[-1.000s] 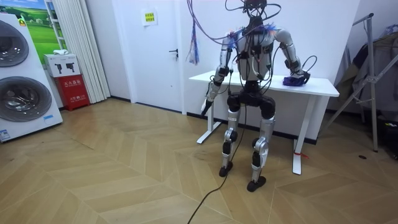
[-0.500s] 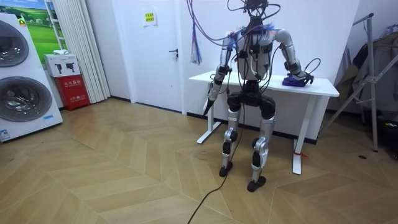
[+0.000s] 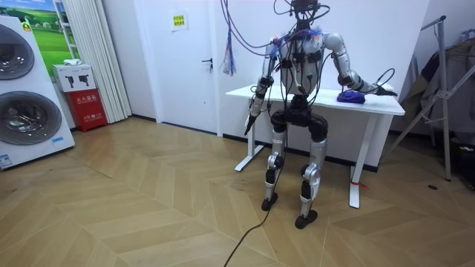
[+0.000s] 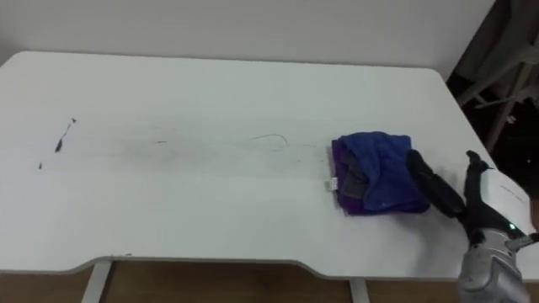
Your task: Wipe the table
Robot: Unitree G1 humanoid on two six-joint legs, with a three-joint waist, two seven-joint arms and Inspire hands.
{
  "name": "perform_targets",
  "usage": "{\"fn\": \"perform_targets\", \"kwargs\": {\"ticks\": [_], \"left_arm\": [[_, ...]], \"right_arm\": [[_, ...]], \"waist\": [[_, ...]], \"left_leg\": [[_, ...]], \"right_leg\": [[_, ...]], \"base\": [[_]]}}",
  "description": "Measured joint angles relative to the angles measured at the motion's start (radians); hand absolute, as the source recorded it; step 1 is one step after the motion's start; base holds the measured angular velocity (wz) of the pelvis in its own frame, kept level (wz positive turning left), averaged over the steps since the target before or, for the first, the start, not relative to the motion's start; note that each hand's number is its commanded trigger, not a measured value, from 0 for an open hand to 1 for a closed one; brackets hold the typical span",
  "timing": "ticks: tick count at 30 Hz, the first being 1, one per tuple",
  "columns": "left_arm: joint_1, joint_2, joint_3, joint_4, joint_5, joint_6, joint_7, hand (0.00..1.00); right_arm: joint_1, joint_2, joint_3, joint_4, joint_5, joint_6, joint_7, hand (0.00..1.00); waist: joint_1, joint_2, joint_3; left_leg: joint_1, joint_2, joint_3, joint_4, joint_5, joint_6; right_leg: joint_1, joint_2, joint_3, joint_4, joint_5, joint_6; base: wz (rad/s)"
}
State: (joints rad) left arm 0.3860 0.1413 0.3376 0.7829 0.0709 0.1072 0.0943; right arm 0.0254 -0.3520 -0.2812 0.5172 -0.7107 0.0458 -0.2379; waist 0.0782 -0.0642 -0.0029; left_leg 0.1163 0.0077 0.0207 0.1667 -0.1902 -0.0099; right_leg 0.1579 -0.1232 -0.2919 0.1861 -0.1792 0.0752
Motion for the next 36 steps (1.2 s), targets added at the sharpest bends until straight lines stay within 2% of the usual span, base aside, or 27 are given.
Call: {"fn": "perform_targets", "kwargs": {"ticks": [3,4,9,12,15,19,24,27,28,33,35,36], "left_arm": [[0.009,-0.005,0.025,0.013,-0.001,-0.001,-0.001,0.00],[0.014,-0.005,0.032,0.021,-0.001,-0.002,-0.001,0.00],[0.024,-0.005,0.076,0.033,-0.002,-0.003,-0.011,0.00],[0.026,-0.002,0.094,0.031,-0.001,-0.005,-0.011,0.00],[0.029,-0.002,0.095,0.033,-0.001,-0.005,-0.011,0.00],[0.030,-0.002,0.112,0.032,-0.004,-0.005,-0.012,0.00],[0.030,-0.001,0.134,0.036,-0.004,-0.005,-0.011,0.00],[0.035,-0.002,0.134,0.054,-0.006,-0.005,-0.011,0.00],[0.035,-0.001,0.134,0.067,-0.006,-0.005,-0.011,0.00],[0.036,0.000,0.134,0.082,-0.017,-0.002,-0.013,0.00],[0.027,0.002,0.130,0.099,-0.017,-0.005,-0.012,0.00],[0.017,0.001,0.129,0.121,-0.017,-0.004,-0.012,0.00]], "right_arm": [[0.000,-0.005,-0.074,-0.002,0.024,0.000,-0.007,0.00],[0.000,-0.008,-0.093,-0.001,0.039,-0.001,-0.015,0.00],[-0.001,-0.039,-0.141,0.055,0.093,-0.002,-0.033,0.00],[-0.001,-0.057,-0.182,0.140,0.186,0.001,-0.039,0.00],[0.000,-0.058,-0.227,0.220,0.239,0.021,-0.051,0.00],[0.017,-0.065,-0.255,0.351,0.342,0.021,-0.060,0.00],[0.056,-0.074,-0.296,0.527,0.445,0.025,-0.069,0.00],[0.091,-0.074,-0.302,0.585,0.502,0.058,-0.068,0.00],[0.108,-0.075,-0.302,0.600,0.521,0.056,-0.068,0.00],[0.163,-0.072,-0.294,0.667,0.566,0.077,-0.050,0.00],[0.184,-0.060,-0.276,0.696,0.563,0.080,-0.042,0.00],[0.200,-0.042,-0.249,0.709,0.563,0.081,-0.041,0.00]], "waist": [[-0.016,-0.001,-0.0006],[-0.024,-0.007,0.0024],[-0.049,-0.017,0.0024],[-0.053,-0.025,0.0004],[-0.054,-0.032,0.0003],[-0.078,-0.042,-0.0006],[-0.087,-0.043,-0.0017],[-0.087,-0.039,-0.0011],[-0.098,-0.036,0.0001],[-0.100,-0.030,-0.0036],[-0.098,-0.027,-0.0059],[-0.096,-0.024,-0.0078]], "left_leg": [[0.003,0.000,0.001,0.000,0.000,0.000],[0.003,0.000,0.002,0.000,0.000,0.000],[0.001,0.001,0.004,0.001,0.000,0.000],[0.000,0.001,0.006,0.000,0.000,0.000],[0.001,0.001,0.014,0.000,0.000,0.000],[0.000,0.001,0.015,0.001,0.000,0.000],[0.000,0.001,0.021,0.001,-0.003,0.002],[0.006,0.002,0.031,0.000,-0.006,0.003],[0.008,0.002,0.031,0.001,-0.008,0.003],[0.013,0.005,0.032,0.011,-0.023,0.003],[0.013,0.005,0.030,0.016,-0.027,0.003],[0.014,0.005,0.030,0.018,-0.028,0.003]], "right_leg": [[-0.001,0.001,0.009,0.000,0.000,0.000],[-0.001,0.001,0.014,0.000,0.000,0.000],[-0.003,0.001,0.018,-0.002,0.000,0.000],[-0.011,0.001,0.020,-0.001,-0.001,0.000],[-0.015,0.001,0.029,0.000,-0.002,0.000],[-0.016,0.002,0.031,-0.001,-0.002,0.000],[-0.015,0.003,0.042,-0.002,-0.003,0.002],[-0.015,0.003,0.050,-0.001,-0.003,0.002],[-0.015,0.003,0.049,-0.003,-0.003,0.002],[0.002,0.006,0.049,-0.017,-0.005,0.004],[0.007,0.006,0.047,-0.017,-0.005,0.005],[0.006,0.006,0.048,-0.017,-0.005,0.005]], "base": [[-0.04],[0.00],[0.00],[-0.02],[-0.07],[-0.01],[-0.04],[-0.07],[-0.05],[-0.01],[0.00],[0.00]]}}
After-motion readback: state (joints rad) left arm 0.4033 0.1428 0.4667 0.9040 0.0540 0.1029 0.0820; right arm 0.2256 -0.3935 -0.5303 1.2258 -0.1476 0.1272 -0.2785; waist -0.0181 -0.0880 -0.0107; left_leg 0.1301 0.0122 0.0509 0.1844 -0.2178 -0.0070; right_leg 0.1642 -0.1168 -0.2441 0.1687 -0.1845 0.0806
